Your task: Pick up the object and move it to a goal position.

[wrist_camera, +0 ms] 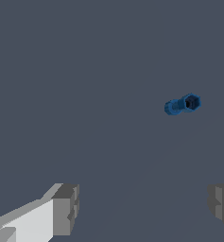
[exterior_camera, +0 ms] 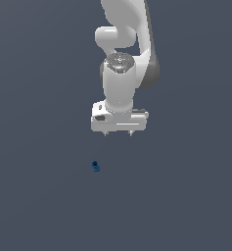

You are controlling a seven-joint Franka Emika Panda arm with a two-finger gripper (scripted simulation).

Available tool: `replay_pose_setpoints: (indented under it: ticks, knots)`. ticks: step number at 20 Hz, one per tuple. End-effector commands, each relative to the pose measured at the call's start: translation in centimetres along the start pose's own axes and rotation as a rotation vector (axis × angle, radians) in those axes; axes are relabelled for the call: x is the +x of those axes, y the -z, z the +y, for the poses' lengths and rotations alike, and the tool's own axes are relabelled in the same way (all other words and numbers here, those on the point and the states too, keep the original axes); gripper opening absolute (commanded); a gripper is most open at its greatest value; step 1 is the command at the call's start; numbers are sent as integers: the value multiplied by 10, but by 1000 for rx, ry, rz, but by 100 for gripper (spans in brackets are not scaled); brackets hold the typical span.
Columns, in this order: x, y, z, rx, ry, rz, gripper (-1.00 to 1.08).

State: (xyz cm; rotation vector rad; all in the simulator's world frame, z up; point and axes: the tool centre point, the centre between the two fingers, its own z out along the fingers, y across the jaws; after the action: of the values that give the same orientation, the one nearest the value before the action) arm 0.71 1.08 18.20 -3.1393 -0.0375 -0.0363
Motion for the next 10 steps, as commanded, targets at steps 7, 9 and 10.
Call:
replay_pose_setpoints:
  ticks: [7, 9, 10]
  knots:
    - [3, 10, -12, 10, 6, 23, 100]
    - [4, 14, -16, 14, 8, 32, 100]
    - [5, 15, -18, 16, 9, 34, 100]
